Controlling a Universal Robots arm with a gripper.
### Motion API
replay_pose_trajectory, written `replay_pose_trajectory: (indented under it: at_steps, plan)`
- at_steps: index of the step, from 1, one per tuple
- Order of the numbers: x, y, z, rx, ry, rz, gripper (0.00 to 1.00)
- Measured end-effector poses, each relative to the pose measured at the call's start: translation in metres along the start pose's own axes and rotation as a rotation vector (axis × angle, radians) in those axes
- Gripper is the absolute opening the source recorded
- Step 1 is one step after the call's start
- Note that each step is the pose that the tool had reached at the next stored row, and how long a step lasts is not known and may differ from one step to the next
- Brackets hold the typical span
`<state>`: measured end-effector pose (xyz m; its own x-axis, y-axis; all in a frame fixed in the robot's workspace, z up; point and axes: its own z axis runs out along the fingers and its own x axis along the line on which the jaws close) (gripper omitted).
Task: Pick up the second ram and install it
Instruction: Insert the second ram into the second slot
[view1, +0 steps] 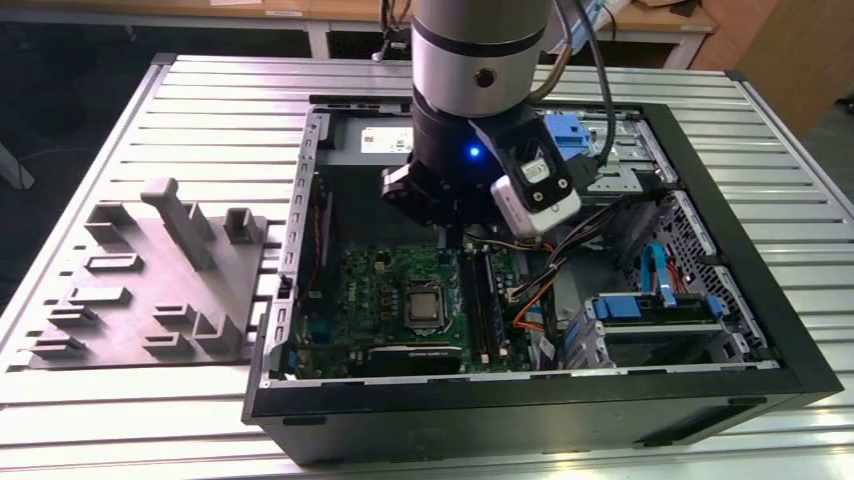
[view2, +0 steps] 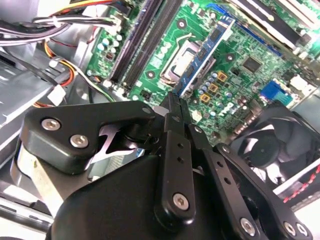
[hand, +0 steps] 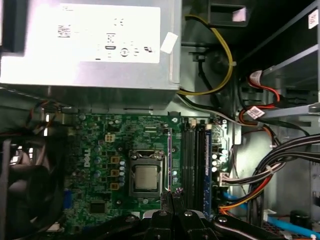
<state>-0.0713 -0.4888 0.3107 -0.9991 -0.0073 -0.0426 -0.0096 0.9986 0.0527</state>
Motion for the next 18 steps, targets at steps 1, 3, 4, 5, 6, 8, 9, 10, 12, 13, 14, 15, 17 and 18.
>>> replay_pose_trajectory:
  at_steps: [1,3,4,5,6,8,9,10,12,13,14,15,17,18]
  plan:
    - [-0.0023,0.0000,0.0004,0.0001,0.0001,0.000,0.11]
    - [-0.0065,-0.0001,0.0016,-0.0001,0.0000,0.000,0.11]
    - [-0.0081,-0.0002,0.0022,0.0001,0.0000,0.000,0.11]
    - [-0.0096,-0.0002,0.0030,0.0002,0.0001,0.000,0.11]
    - [-0.0107,-0.0003,0.0040,0.0001,0.0001,0.000,0.11]
    - [-0.0121,-0.0004,0.0058,0.0000,0.0001,0.000,0.11]
    - [-0.0121,-0.0004,0.0060,0.0003,0.0001,0.000,0.11]
    - [-0.0121,-0.0004,0.0061,0.0004,0.0002,0.000,0.11]
    - [-0.0121,-0.0004,0.0064,0.0002,0.0001,0.000,0.11]
    - [-0.0122,-0.0004,0.0068,-0.0001,0.0000,0.000,0.11]
    - [-0.0122,-0.0004,0.0077,-0.0005,-0.0002,0.000,0.11]
    - [-0.0127,-0.0005,0.0084,-0.0001,0.0000,0.000,0.11]
    - [-0.0149,-0.0006,0.0101,0.0000,0.0000,0.000,0.11]
    - [-0.0164,-0.0007,0.0108,0.0001,0.0000,0.000,0.11]
